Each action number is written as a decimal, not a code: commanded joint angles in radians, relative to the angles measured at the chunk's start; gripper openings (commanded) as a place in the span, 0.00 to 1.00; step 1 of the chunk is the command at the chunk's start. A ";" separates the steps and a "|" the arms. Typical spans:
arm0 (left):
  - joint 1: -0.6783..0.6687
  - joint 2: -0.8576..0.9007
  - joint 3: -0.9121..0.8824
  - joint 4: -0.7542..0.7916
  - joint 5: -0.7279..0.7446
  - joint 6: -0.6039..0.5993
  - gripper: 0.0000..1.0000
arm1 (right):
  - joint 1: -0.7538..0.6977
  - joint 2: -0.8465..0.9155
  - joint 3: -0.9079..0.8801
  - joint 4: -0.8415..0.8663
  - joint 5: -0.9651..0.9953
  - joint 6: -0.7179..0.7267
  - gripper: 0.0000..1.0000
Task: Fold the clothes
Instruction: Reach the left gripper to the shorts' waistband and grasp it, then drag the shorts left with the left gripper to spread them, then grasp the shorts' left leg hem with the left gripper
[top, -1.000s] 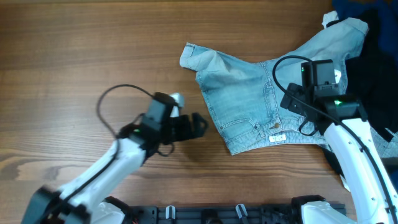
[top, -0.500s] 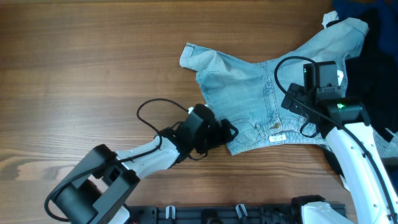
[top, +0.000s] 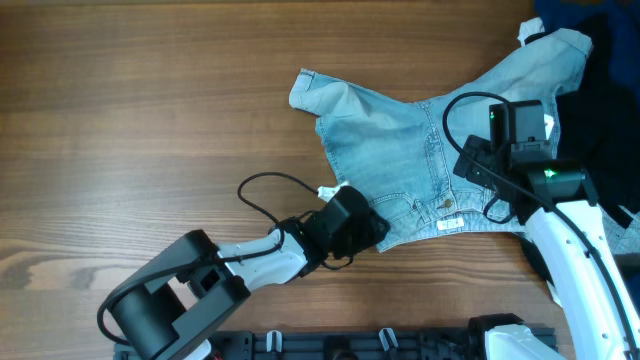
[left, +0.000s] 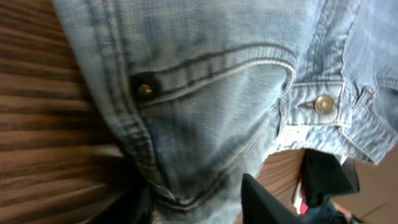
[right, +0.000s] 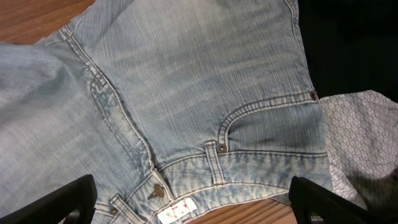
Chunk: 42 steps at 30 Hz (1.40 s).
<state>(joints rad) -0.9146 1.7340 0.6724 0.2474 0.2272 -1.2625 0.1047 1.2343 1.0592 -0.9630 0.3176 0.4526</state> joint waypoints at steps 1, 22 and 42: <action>-0.008 0.011 -0.006 0.003 -0.032 -0.003 0.26 | -0.004 -0.017 0.013 -0.003 -0.005 0.018 1.00; 0.230 -0.108 -0.006 -0.443 -0.063 0.192 0.04 | -0.004 -0.017 0.013 -0.010 -0.005 0.018 1.00; 1.381 -0.402 0.164 -0.815 0.381 0.615 1.00 | -0.004 -0.017 0.013 -0.006 -0.013 0.017 1.00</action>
<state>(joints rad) 0.4690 1.3308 0.8501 -0.4683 0.4709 -0.7666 0.1047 1.2339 1.0592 -0.9722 0.3172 0.4526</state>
